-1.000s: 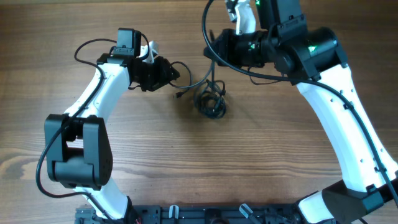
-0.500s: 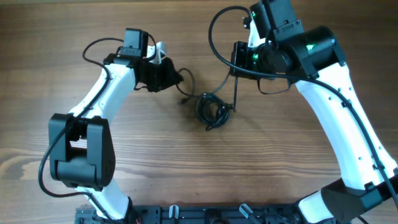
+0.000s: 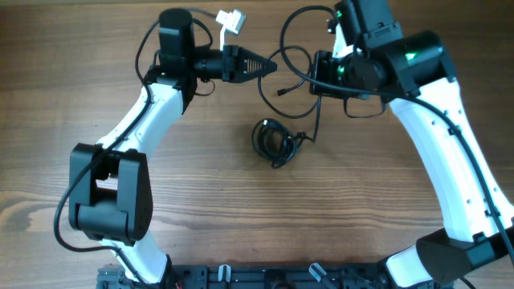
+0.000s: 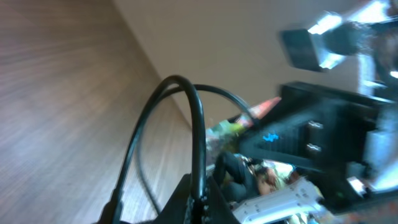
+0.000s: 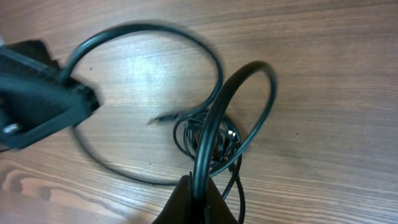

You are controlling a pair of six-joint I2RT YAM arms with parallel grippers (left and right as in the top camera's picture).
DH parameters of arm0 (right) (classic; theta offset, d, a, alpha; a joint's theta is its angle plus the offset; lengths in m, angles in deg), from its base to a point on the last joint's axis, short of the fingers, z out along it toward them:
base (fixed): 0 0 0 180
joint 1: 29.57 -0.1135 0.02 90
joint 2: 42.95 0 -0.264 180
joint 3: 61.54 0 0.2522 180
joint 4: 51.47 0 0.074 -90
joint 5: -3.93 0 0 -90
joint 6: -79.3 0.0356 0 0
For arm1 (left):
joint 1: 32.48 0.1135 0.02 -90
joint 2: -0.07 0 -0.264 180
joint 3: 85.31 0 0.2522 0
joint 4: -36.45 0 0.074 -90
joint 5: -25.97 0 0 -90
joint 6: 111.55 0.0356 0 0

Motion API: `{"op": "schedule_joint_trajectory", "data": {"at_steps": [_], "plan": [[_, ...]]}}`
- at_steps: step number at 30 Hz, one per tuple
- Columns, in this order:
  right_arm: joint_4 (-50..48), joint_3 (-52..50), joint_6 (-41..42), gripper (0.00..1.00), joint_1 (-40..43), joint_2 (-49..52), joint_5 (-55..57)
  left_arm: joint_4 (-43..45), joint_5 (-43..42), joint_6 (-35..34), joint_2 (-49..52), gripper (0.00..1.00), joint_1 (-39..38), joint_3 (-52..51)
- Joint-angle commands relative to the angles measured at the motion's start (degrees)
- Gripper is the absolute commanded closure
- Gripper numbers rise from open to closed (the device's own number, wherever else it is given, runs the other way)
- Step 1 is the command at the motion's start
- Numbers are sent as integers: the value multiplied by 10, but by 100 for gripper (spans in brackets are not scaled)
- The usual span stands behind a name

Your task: Untangle cables

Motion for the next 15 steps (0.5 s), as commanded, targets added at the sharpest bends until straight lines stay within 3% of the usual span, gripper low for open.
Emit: {"op": "schedule_joint_trajectory", "data": {"at_steps": [1,8,12,15], "plan": [[39,6,-65,96,11,14,-51,117,-61,-182,-1,96,1,6],[70,-82,-168,96,12,25,-123,131,-61,-191,-1,96,1,6],[121,-84,-148,95,38,28,-9,131,-61,-187,-1,96,0,6],[152,-84,-145,95,50,36,-1,131,-61,-187,-1,96,0,6]]}}
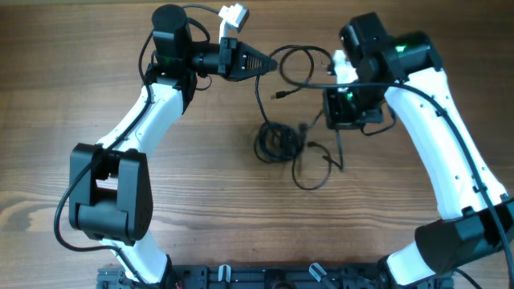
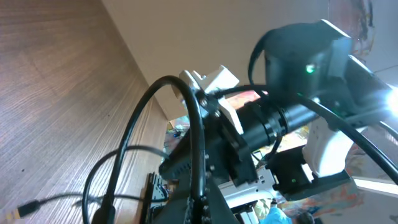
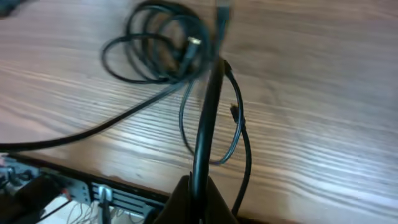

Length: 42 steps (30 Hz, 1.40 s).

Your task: Untangle cables

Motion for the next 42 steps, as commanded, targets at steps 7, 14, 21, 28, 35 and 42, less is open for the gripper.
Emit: {"op": "schedule_joint_trajectory", "data": {"at_steps": [7,14,21,28,35,42], "plan": [[-39,-2,132,96,8,49,198,-7,12,30,1,93,-26,6],[-244,-2,48,96,14,48,-93,-145,123,116,8,75,-55,6],[-284,-1,68,96,149,48,-181,-179,225,114,8,0,-66,6],[-232,-1,95,96,313,48,-22,-442,475,208,8,0,-67,6],[-198,51,115,96,445,46,38,-559,640,285,8,0,-66,6],[-34,206,157,96,468,44,297,-574,665,285,8,0,-66,6]]}}
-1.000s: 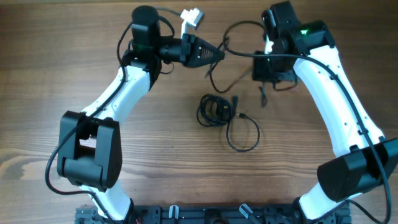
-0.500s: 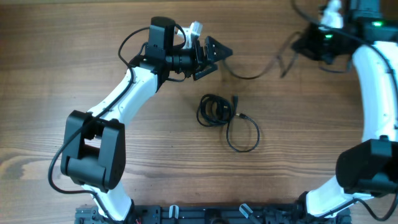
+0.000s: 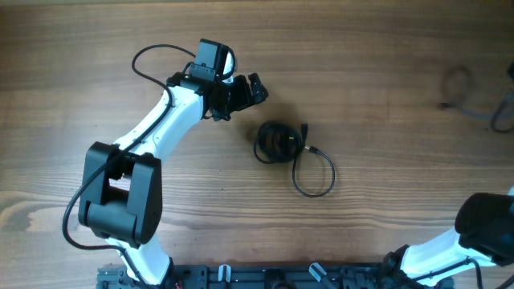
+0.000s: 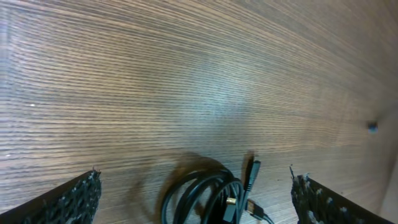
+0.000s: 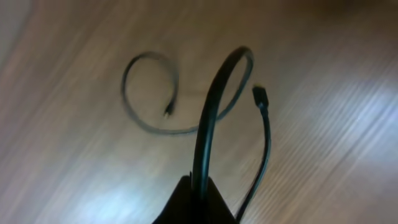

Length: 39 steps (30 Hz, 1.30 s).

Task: Untangle cables
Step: 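Carry the separated cable right and drop it on the table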

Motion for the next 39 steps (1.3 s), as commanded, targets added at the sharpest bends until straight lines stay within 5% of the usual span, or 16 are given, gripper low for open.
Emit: {"op": "schedule_joint_trajectory", "data": {"at_steps": [1,7,21,23,24,26,27,33,39], "plan": [[38,18,16,96,-2,2,107,1,16,12,3,0,1,0],[4,-49,17,96,8,72,99,-12,16,12,3,0,1,0],[-251,-50,-61,96,-6,253,-4,-14,16,12,3,0,1,0],[-266,-50,-70,86,-16,264,-4,-14,16,12,3,0,1,0],[-273,-50,-84,71,-21,269,-10,-14,16,12,3,0,1,0],[-277,-50,-123,13,-34,280,-36,-14,16,12,3,0,1,0],[-278,-50,-136,0,-38,280,-56,-14,16,12,3,0,1,0],[-221,25,-251,0,-38,214,-295,-13,16,12,3,0,1,0],[-176,27,-190,0,-39,125,-164,-13,16,13,3,0,1,0]]}}
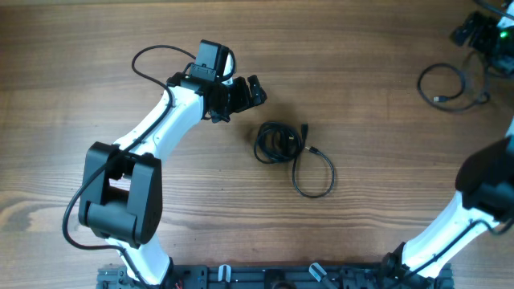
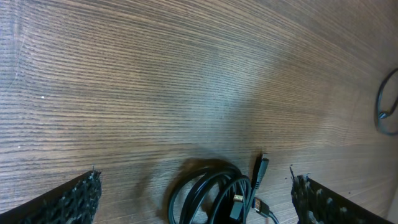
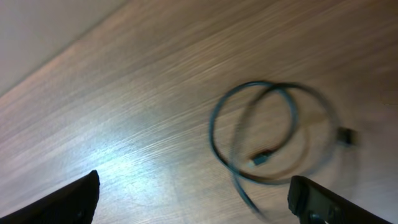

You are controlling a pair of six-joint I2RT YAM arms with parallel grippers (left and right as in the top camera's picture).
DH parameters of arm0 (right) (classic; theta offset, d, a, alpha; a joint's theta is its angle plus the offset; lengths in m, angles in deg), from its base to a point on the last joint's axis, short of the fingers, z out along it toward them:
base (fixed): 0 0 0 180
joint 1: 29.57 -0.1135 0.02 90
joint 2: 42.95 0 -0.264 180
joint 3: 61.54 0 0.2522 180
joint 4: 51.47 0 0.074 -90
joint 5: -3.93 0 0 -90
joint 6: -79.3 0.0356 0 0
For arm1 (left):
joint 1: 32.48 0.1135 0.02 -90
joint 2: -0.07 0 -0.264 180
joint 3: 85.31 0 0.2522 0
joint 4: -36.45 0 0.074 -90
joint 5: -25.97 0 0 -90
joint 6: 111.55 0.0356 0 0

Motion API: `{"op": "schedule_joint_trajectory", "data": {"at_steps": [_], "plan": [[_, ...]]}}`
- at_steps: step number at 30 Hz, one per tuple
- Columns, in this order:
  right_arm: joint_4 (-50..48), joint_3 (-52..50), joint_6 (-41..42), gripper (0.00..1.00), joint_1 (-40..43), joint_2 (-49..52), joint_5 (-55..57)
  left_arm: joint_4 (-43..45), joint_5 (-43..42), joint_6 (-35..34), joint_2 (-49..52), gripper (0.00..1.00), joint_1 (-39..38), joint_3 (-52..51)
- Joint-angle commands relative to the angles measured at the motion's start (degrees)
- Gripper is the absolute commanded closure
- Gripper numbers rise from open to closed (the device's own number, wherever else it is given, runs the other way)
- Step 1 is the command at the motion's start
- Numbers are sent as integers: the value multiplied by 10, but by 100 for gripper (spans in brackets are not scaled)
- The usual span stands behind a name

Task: Untangle cables
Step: 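Carry the separated cable right and drop it on the table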

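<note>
A coiled black cable (image 1: 277, 142) lies mid-table, with a free end looping off to its lower right (image 1: 315, 175). My left gripper (image 1: 254, 90) stands open just up-left of the coil. In the left wrist view the coil (image 2: 210, 191) and its plugs sit between the spread fingers (image 2: 69, 199). A second, separate black cable (image 1: 446, 83) rests in a loose loop at the far right. My right gripper (image 1: 471, 30) is open above it, and the right wrist view shows that loop (image 3: 268, 138) lying on the wood, blurred.
The wooden table (image 1: 385, 201) carries nothing else. The left arm's own supply cable (image 1: 151, 54) arcs over the back left. A black rail (image 1: 265, 277) runs along the front edge. The right arm's body stands at the right edge (image 1: 482, 201).
My right gripper was shut on a black cable at the far right. It is now open, and that cable lies in a loop on the table. The left arm and the coil have not moved.
Both grippers were first shut on black cable held above the coil at the back middle, and were still shut a moment later. Then the left stood open by the coil while the right held one cable far right. That cable now lies there, apart.
</note>
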Motion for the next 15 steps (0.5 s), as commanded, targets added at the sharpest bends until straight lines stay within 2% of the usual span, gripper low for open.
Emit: {"op": "schedule_joint_trajectory", "data": {"at_steps": [1,4,7,9,12,14,15], "plan": [[20,12,12,0,-1,-35,50,2,8,20,3,0,1,0],[21,11,-11,0,-4,-34,37,2,8,21,3,0,1,0],[28,11,-56,0,-14,-34,-72,-12,7,75,-13,2,9,16],[61,11,-80,6,-33,-35,-108,-45,9,89,-57,4,26,49],[142,11,-108,16,-70,-38,-179,-143,7,89,-157,8,56,112],[173,11,-106,21,-100,-38,-195,-168,8,88,-221,13,64,114],[186,11,-106,22,-140,-38,-189,-206,8,88,-242,17,62,114]]}}
